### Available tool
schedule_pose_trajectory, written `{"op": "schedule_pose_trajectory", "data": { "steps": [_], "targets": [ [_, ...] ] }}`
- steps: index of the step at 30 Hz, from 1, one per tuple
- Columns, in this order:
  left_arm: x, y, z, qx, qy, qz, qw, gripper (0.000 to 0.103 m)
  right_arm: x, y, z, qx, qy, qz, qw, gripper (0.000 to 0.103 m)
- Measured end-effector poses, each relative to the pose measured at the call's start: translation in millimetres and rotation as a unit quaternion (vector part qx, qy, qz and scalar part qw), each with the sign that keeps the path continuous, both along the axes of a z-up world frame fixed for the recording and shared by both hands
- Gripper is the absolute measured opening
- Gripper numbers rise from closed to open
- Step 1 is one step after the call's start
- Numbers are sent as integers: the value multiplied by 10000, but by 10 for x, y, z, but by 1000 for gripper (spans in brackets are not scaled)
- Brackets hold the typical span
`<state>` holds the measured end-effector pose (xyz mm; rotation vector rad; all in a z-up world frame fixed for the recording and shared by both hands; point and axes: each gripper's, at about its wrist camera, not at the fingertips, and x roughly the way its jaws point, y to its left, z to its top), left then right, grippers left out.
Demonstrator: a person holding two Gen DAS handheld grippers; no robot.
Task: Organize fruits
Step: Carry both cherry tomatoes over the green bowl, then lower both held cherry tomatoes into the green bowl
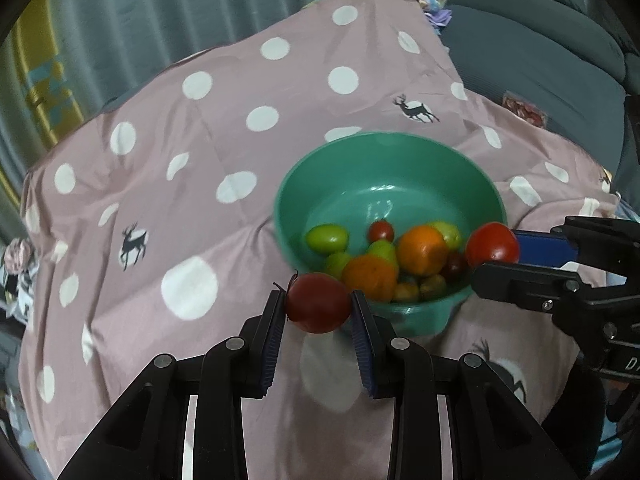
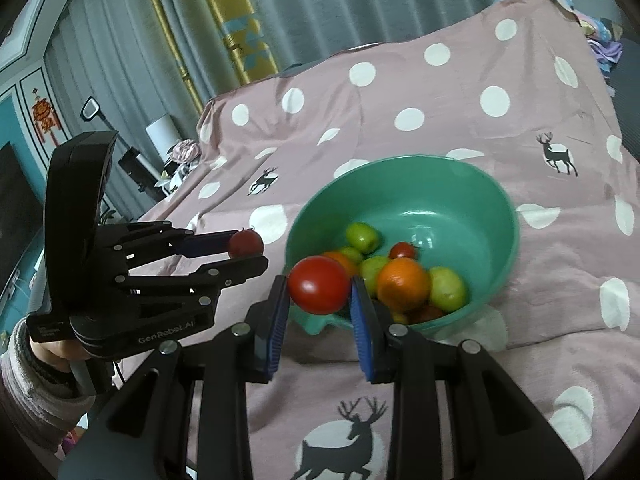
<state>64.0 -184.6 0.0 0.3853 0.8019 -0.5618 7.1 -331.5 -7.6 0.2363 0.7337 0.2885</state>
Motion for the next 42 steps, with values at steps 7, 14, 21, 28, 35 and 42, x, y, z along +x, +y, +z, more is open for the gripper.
{"op": "schedule_pose_trajectory", "data": {
  "steps": [7,14,21,28,35,42],
  "targets": [
    [121,-279,-48,114,46,-165,9998,33,54,-132,-23,-17,-35,-164,9999,31],
    [192,-458,-147,315,68,-280,9991,33,121,-231,-57,-71,-10,-277,9996,31],
    [249,-556,-224,489,71,-331,9982,33,169,-267,-88,-163,-1,-320,9994,31],
    [291,-624,-276,642,40,-381,9972,33,207,-293,-111,-208,26,-332,9992,31],
    [308,-675,-313,731,16,-430,9964,33,246,-301,-141,-244,46,-312,9992,32],
    [333,-722,-345,834,20,-483,9953,33,260,-301,-149,-309,53,-306,9990,31]
  ]
}}
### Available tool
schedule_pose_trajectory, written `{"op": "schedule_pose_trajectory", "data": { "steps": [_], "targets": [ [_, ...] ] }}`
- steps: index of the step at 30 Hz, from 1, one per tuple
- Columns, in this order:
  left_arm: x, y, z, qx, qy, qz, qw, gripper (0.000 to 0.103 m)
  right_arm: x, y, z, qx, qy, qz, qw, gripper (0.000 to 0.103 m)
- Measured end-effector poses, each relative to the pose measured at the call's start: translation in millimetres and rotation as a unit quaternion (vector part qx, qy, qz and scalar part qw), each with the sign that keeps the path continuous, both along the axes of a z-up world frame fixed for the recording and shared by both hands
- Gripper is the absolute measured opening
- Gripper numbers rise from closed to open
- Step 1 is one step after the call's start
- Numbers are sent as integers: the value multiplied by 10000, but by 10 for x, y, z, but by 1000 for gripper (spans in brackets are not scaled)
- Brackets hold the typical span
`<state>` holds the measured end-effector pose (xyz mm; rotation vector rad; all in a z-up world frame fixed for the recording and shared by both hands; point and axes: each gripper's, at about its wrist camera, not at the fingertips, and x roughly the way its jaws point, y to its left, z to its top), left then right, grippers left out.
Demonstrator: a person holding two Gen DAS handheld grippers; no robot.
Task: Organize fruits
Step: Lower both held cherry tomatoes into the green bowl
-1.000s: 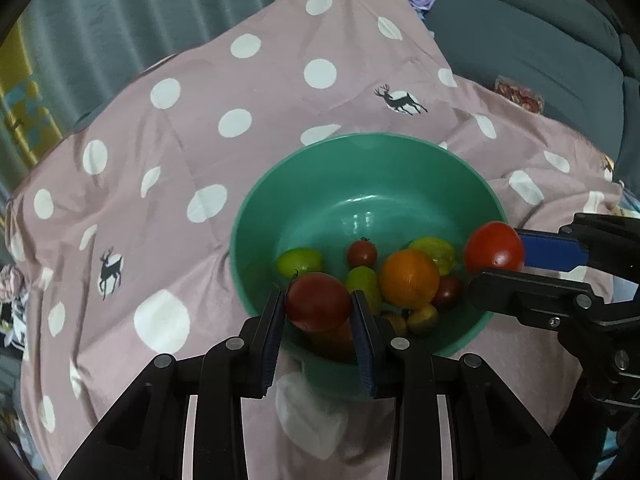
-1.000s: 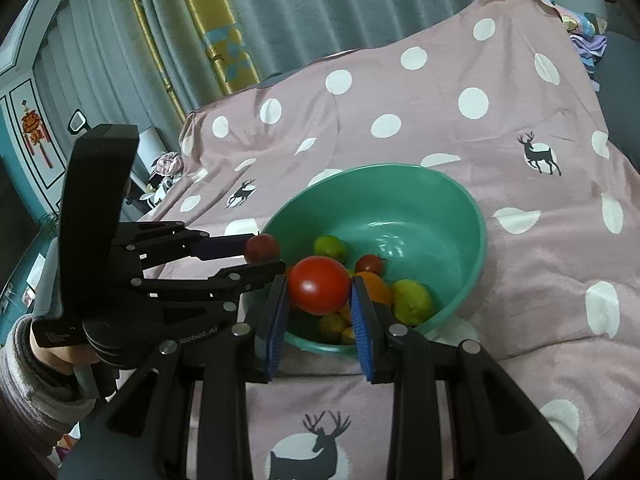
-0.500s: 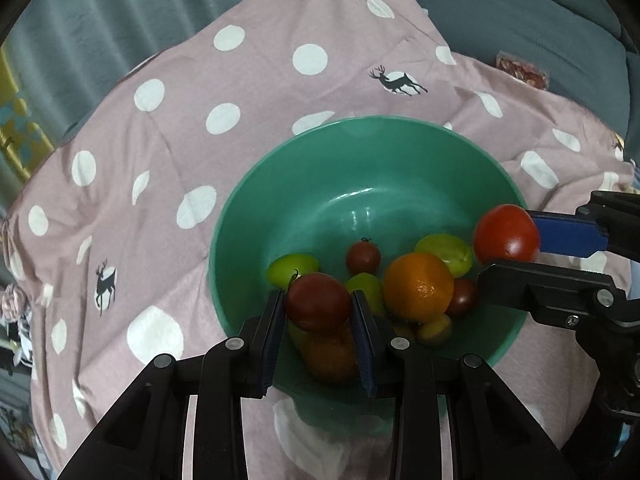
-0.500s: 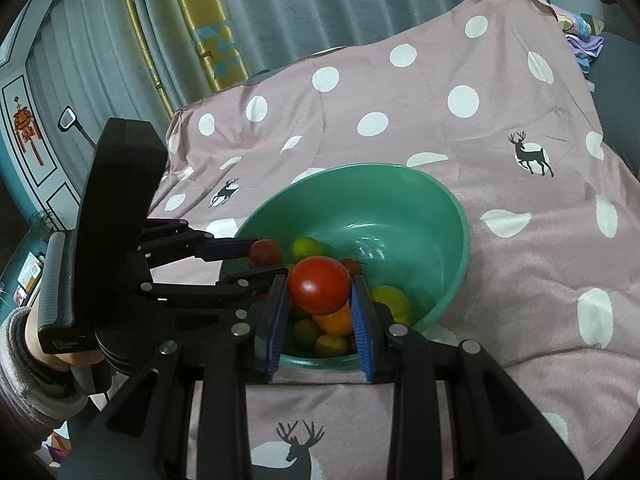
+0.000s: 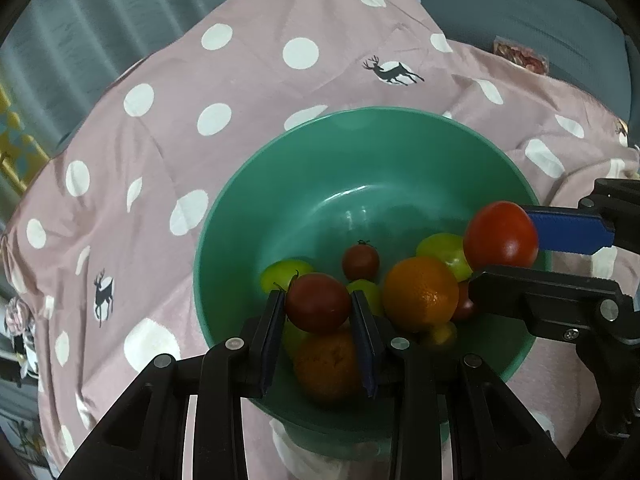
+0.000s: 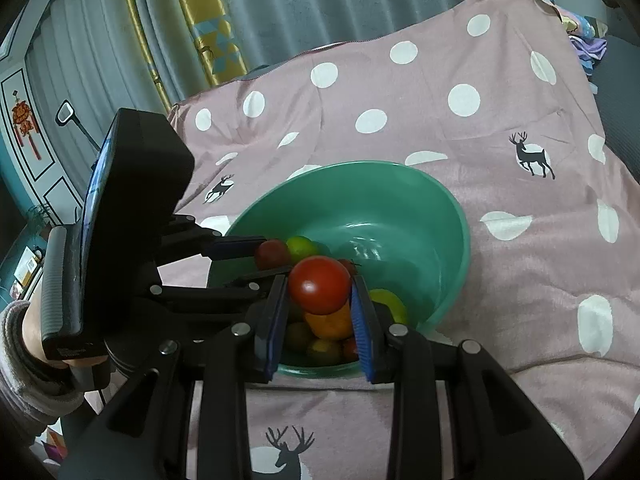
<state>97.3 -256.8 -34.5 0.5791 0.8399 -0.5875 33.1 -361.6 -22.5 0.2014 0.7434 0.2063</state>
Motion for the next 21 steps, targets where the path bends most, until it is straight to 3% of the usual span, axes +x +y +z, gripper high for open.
{"op": "schedule_pose_trajectory", "data": {
  "steps": [21],
  "targets": [
    [54,-72,-81,226,9,-44,9997,33,122,24,-75,-187,199,78,9996,32]
  ]
}}
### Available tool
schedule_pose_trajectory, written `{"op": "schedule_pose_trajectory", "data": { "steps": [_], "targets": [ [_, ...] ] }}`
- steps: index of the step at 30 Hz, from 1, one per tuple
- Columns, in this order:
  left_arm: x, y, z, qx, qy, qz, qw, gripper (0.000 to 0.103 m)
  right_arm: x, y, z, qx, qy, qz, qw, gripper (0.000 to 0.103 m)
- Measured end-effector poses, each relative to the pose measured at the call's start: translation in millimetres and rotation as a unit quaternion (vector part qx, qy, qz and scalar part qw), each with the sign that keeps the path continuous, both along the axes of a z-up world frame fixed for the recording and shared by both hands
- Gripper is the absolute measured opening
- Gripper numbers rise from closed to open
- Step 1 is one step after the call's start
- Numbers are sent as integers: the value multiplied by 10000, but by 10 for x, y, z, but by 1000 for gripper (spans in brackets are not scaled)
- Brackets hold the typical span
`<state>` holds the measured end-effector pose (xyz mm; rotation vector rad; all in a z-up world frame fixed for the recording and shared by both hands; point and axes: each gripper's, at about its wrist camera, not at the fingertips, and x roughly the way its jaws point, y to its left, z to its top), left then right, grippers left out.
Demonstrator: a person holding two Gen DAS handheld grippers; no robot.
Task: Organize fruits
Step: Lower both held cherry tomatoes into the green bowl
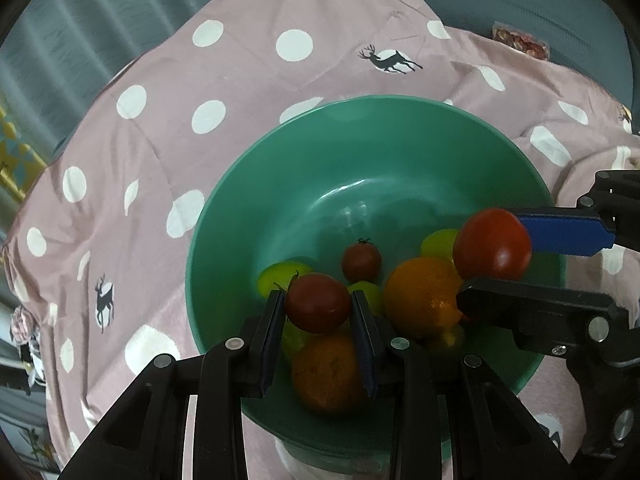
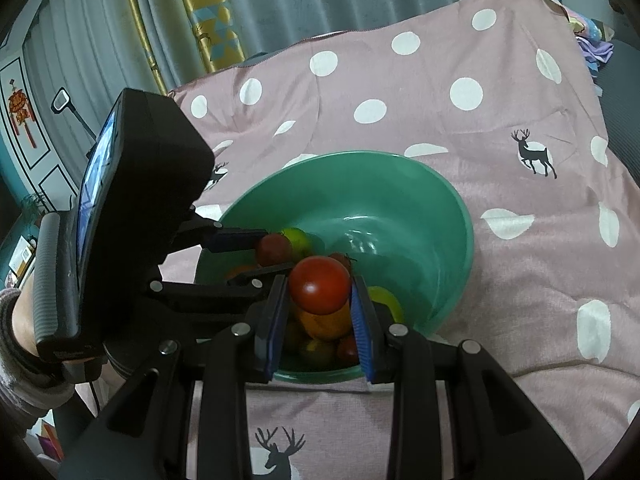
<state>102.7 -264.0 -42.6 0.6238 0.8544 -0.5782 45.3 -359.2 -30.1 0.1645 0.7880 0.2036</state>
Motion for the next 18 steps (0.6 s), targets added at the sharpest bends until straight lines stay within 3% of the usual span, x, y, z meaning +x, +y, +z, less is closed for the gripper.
{"op": "schedule_pose_trajectory", "data": {
  "steps": [18],
  "targets": [
    [25,-29,-11,65,16,-20,10000,33,37,12,-58,-20,50,21,10000,32]
  ]
}}
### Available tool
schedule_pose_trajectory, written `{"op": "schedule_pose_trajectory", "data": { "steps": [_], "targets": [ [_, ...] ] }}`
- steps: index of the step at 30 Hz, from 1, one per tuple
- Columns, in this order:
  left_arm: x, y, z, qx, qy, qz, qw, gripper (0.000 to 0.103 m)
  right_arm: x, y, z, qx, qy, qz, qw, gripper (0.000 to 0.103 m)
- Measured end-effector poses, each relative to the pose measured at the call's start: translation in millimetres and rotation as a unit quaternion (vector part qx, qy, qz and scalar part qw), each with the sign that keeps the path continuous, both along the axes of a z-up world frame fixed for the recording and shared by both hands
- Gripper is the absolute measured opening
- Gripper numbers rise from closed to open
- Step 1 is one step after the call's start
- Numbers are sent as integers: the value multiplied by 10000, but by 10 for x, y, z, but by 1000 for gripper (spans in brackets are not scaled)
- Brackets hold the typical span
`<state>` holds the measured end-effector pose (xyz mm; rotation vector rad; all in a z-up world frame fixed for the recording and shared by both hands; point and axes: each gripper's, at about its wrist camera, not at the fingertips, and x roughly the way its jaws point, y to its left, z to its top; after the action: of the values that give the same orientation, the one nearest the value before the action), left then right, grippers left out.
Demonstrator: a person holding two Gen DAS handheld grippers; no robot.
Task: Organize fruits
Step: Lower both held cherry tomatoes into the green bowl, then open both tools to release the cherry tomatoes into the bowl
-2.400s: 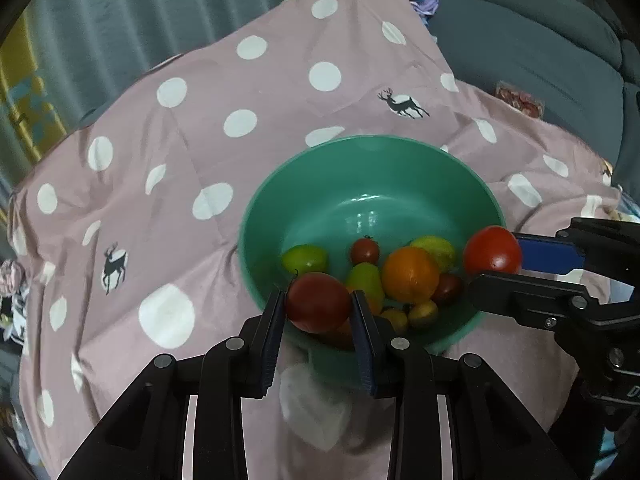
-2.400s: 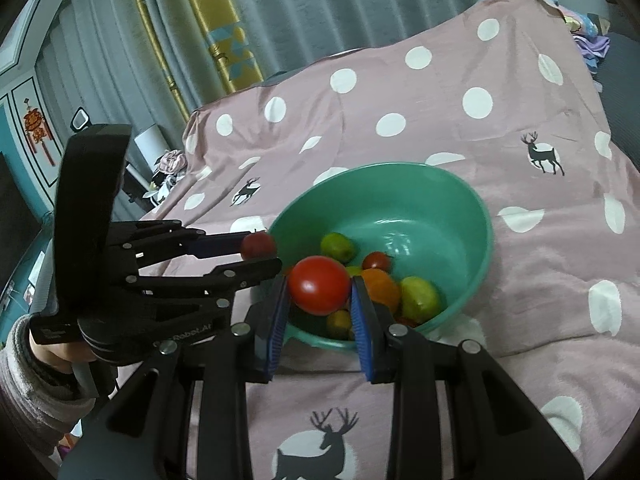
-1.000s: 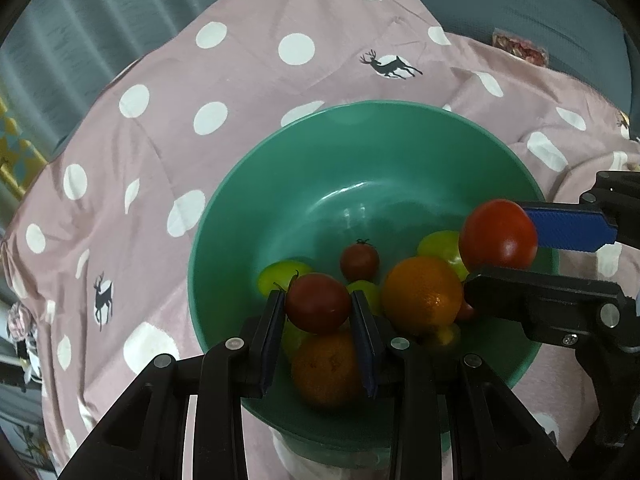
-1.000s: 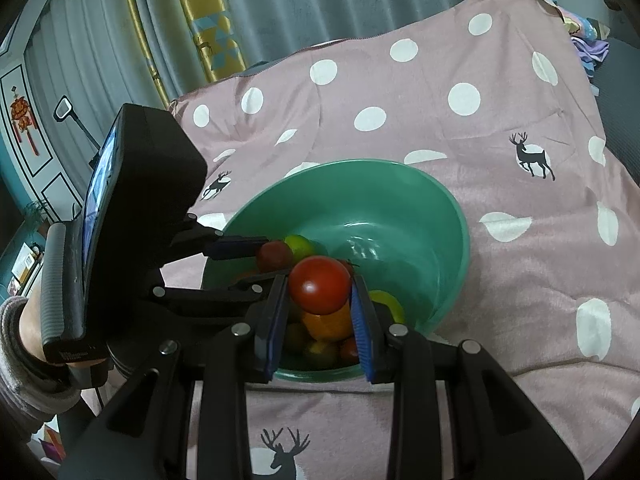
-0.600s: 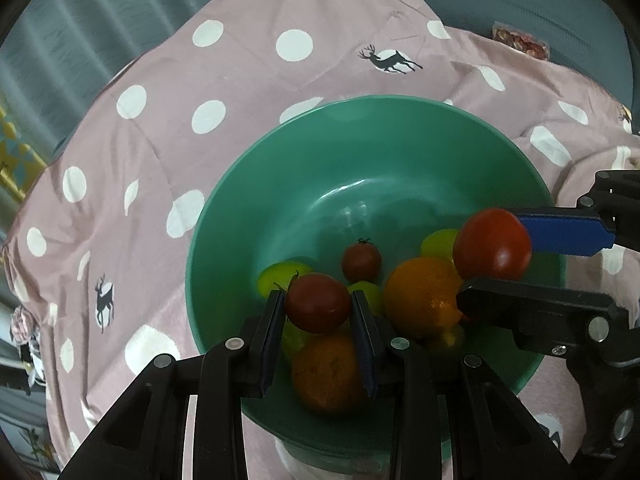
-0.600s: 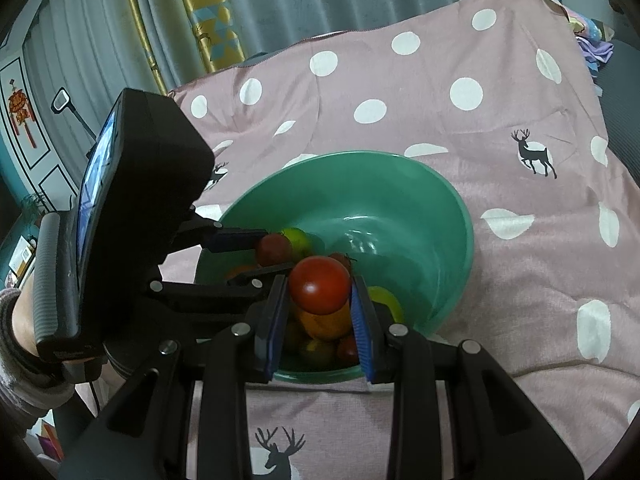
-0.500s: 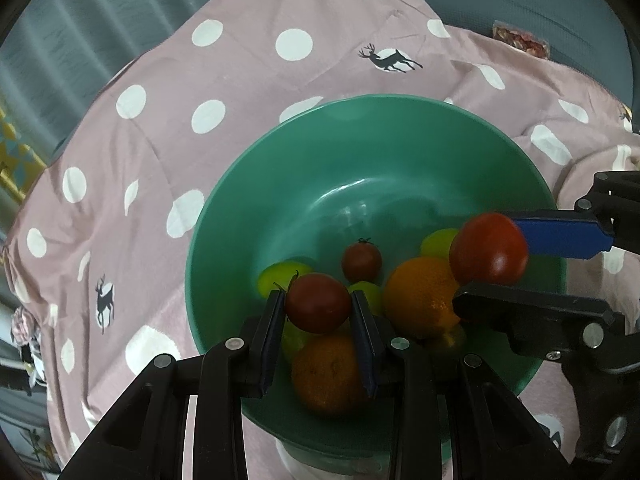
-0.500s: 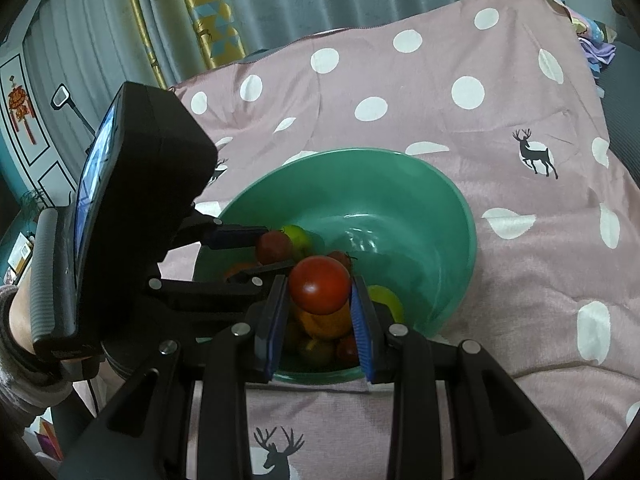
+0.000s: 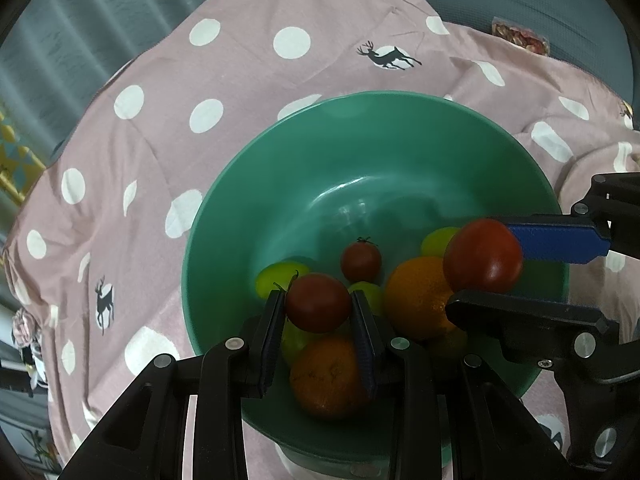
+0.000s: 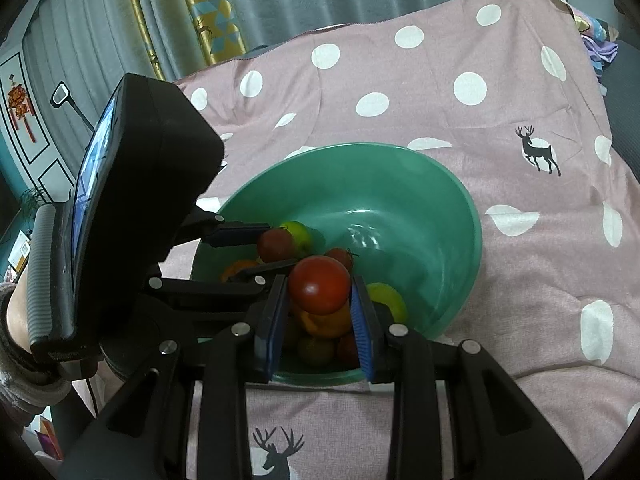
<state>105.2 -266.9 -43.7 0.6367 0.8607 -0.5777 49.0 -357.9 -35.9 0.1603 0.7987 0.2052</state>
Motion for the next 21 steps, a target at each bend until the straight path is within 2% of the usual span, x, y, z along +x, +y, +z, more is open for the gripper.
{"op": "schedule_pose_trajectory", "data": {
  "steps": [21],
  "targets": [
    [20,2,-1,30,27,21,10000,33,-36,-4,-23,22,12,-51,10000,33]
  ]
}}
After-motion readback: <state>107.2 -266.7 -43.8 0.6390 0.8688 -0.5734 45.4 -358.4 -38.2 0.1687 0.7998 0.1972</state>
